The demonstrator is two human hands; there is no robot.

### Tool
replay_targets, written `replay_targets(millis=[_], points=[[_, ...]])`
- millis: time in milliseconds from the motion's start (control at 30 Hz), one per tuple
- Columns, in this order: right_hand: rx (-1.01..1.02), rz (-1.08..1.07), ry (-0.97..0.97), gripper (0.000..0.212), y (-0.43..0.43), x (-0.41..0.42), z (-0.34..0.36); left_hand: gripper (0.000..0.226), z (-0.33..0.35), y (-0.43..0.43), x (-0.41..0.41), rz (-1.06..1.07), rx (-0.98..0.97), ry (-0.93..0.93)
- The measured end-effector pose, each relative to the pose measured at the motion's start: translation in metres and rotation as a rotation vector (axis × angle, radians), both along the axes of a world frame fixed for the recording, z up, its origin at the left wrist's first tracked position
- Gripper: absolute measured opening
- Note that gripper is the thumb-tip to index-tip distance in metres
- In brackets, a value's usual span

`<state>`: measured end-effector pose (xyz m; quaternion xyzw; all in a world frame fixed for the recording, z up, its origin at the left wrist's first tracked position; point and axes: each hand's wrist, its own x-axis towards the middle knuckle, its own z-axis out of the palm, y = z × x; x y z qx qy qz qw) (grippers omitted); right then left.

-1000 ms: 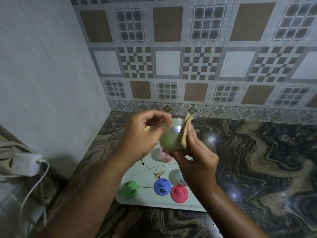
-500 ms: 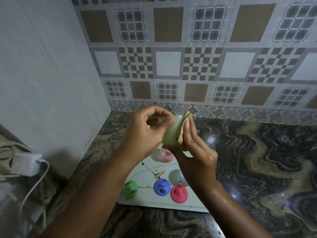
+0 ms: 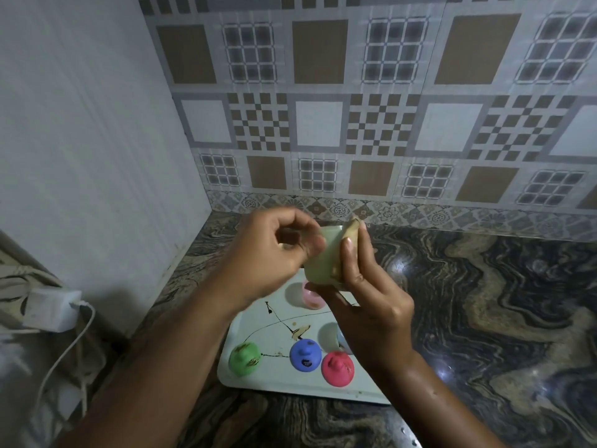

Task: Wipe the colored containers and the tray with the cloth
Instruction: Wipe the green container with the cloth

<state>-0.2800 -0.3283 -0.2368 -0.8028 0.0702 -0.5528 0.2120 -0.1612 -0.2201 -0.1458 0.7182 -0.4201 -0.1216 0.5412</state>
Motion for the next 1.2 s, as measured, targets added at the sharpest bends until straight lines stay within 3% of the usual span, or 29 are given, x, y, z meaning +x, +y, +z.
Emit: replay_targets(millis=[33, 100, 233, 333, 433, 467, 533, 600, 667, 733, 833, 933, 1033, 1200], points=[[0.000, 0.001, 0.005, 0.060, 0.000, 0.000, -0.001, 0.012, -0.001, -0.002, -0.005, 0.043, 0.024, -0.137], [0.080, 0.031, -0.006, 0.063, -0.001, -0.001, -0.001, 0.010, -0.002, -0.004, -0.012, 0.083, -0.018, -0.173], [0.337, 0.071, -0.048, 0.074, 0.001, -0.004, 0.007, 0.032, -0.002, -0.004, -0.006, -0.011, -0.054, 0.153], [0.515, 0.215, -0.086, 0.082, 0.002, -0.007, 0.006, 0.025, -0.003, -0.004, -0.003, -0.057, -0.113, 0.375], [0.676, 0.350, -0.106, 0.083, 0.005, -0.010, 0.009, 0.025, -0.004, -0.004, 0.000, -0.099, -0.158, 0.449], [0.739, 0.372, -0.088, 0.080, 0.008, -0.010, 0.012, 0.023, -0.004, -0.003, 0.000, -0.115, -0.163, 0.463], [0.825, 0.395, -0.037, 0.054, 0.013, -0.011, 0.018, 0.020, -0.002, -0.003, -0.001, -0.131, -0.174, 0.467], [0.816, 0.415, 0.018, 0.030, 0.012, -0.013, 0.018, 0.019, -0.003, -0.003, -0.002, -0.122, -0.171, 0.453], [0.795, 0.461, 0.063, 0.026, 0.009, -0.014, 0.018, 0.020, -0.005, -0.004, -0.001, -0.084, -0.163, 0.429], [0.694, 0.412, 0.073, 0.032, 0.005, -0.012, 0.015, 0.018, -0.005, -0.003, -0.001, -0.043, -0.149, 0.374], [0.315, 0.138, 0.126, 0.061, 0.005, -0.005, 0.011, 0.003, -0.002, -0.003, -0.005, 0.040, -0.081, 0.097], [0.099, 0.064, 0.095, 0.068, 0.002, -0.004, 0.009, 0.009, 0.001, -0.003, -0.010, 0.091, -0.038, -0.087], [0.188, 0.059, 0.026, 0.070, -0.001, -0.006, 0.010, 0.038, 0.003, 0.001, -0.005, 0.021, -0.044, 0.094], [0.300, 0.091, 0.028, 0.072, -0.001, -0.004, 0.008, 0.021, 0.002, 0.005, 0.002, -0.050, -0.106, 0.295]])
